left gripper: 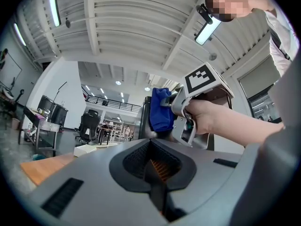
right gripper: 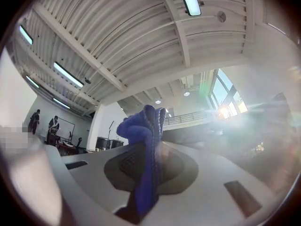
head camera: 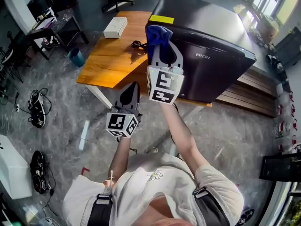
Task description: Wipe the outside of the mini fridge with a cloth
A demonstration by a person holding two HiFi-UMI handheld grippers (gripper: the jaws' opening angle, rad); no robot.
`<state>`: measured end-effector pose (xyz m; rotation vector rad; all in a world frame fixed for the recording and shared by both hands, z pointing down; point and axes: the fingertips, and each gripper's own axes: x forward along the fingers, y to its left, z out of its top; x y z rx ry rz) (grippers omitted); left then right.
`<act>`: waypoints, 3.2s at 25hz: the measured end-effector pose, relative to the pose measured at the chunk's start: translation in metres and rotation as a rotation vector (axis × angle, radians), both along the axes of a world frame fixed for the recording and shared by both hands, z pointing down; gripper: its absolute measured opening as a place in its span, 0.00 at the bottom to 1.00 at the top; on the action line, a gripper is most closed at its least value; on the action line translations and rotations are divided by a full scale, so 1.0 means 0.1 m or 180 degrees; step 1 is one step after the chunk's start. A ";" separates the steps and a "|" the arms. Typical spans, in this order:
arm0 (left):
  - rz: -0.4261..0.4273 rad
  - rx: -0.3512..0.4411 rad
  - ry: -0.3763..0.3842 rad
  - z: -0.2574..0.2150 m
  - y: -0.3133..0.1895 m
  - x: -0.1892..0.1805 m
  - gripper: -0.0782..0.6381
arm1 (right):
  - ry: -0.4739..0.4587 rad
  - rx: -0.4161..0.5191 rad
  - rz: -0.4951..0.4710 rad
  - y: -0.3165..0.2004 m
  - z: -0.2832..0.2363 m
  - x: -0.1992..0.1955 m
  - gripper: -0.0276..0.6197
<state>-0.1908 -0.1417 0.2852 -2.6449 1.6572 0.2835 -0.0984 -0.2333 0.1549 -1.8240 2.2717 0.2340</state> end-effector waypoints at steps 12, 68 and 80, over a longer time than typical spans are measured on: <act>0.0241 0.0016 0.0025 -0.03 0.03 0.76 0.12 | -0.0017 -0.0008 0.0196 0.25 0.04 0.95 0.14; 0.0445 0.0173 0.0022 -0.26 0.16 1.38 0.12 | -0.0302 0.0095 0.0876 1.03 0.09 2.34 0.14; 0.0279 0.0162 -0.0063 -0.19 0.14 0.14 0.12 | -0.0347 -0.0054 -0.0053 0.72 0.26 0.20 0.14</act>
